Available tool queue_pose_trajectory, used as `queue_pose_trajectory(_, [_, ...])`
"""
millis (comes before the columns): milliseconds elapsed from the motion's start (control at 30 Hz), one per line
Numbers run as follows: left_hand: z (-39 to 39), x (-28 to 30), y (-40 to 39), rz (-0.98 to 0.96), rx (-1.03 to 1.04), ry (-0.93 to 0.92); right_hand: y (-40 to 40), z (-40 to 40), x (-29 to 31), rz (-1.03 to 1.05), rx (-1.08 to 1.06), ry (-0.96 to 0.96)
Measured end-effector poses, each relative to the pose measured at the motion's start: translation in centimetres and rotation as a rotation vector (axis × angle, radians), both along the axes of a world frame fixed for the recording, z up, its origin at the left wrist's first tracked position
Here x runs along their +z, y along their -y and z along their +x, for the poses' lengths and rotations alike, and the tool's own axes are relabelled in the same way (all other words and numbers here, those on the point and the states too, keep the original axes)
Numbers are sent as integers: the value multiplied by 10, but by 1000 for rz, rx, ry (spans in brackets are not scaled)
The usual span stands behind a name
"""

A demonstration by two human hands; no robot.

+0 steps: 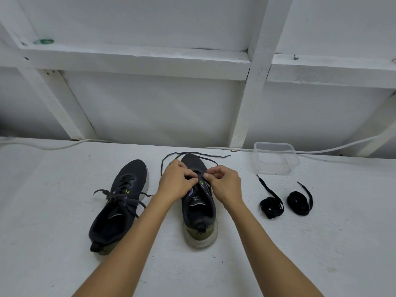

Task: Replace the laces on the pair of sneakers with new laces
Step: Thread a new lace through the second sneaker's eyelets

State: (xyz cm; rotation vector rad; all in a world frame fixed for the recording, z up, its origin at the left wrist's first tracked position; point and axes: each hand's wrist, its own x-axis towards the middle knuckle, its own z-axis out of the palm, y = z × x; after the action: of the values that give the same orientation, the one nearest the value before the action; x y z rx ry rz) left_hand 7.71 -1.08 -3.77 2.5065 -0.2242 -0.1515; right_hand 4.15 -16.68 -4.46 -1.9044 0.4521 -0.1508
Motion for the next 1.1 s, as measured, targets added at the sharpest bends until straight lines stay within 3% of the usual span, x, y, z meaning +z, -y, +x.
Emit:
queue_pose_trajectory(700, [-10,-8,5,-168,93,7,1,6,4,-157,159,-5])
queue_pose_trajectory(967, [-9,-11,11,-108,102,44,15,-12,8,34,301,6])
queue_pose_trajectory(1100, [-7,-6,12,-37,65,-2,16,-15,2,161,264,-22])
